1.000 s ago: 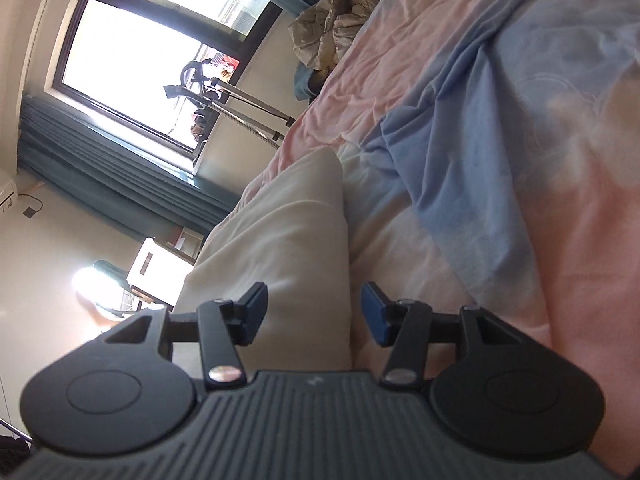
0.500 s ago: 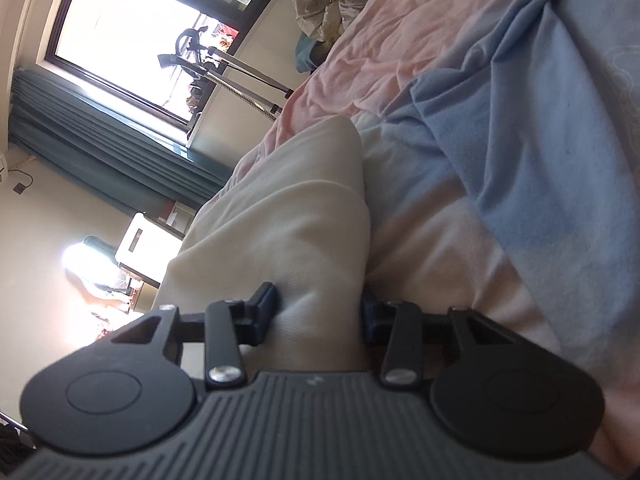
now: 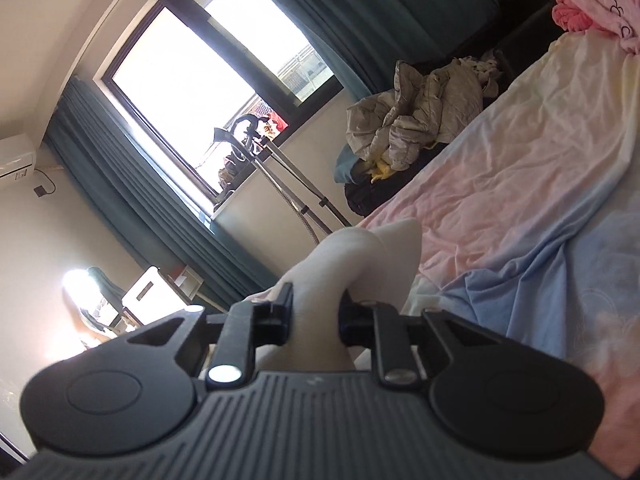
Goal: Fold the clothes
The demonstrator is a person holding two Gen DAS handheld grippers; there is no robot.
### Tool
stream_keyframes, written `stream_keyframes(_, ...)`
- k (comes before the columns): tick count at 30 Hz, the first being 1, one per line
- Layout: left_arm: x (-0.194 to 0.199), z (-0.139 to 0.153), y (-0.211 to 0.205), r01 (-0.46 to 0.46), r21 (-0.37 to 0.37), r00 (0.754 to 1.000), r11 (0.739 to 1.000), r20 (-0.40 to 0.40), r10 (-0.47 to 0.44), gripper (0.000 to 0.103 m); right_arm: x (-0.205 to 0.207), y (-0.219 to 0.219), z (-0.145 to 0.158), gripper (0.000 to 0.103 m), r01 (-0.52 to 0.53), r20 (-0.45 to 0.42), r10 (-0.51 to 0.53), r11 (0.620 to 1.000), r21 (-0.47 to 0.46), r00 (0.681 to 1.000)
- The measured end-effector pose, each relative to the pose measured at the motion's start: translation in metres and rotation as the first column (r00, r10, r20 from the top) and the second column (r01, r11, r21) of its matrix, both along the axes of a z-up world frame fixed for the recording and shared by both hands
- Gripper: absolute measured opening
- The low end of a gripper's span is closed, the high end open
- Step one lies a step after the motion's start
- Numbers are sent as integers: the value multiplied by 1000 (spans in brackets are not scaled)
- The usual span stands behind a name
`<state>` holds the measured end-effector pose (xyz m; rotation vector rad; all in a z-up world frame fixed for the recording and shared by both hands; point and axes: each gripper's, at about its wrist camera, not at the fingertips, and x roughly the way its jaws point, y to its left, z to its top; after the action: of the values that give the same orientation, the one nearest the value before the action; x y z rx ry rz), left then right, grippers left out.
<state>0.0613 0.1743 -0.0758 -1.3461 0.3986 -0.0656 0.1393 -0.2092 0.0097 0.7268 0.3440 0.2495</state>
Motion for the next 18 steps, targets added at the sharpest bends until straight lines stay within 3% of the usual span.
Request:
stream_keyframes(5,17,36,-54,101,-2,992,995,77,-100,37,-31,-56,44,21,75,107,-73,997,-18,992)
stream_keyframes(9,41,58,-102,175,31,977,984,119,-178,38,-48,-112,60,21,144,179,-136,989,-32,974)
stream_keyframes(14,94,66,-167,262,75,955,962,127,-270,38,-52,-190,46,21,243,210,-243,970,28,947)
stream_keyframes(18,136,43,-210,327,123,930,937,134,-342,38,-41,-242,16,21,311,203,-320,947,74,925)
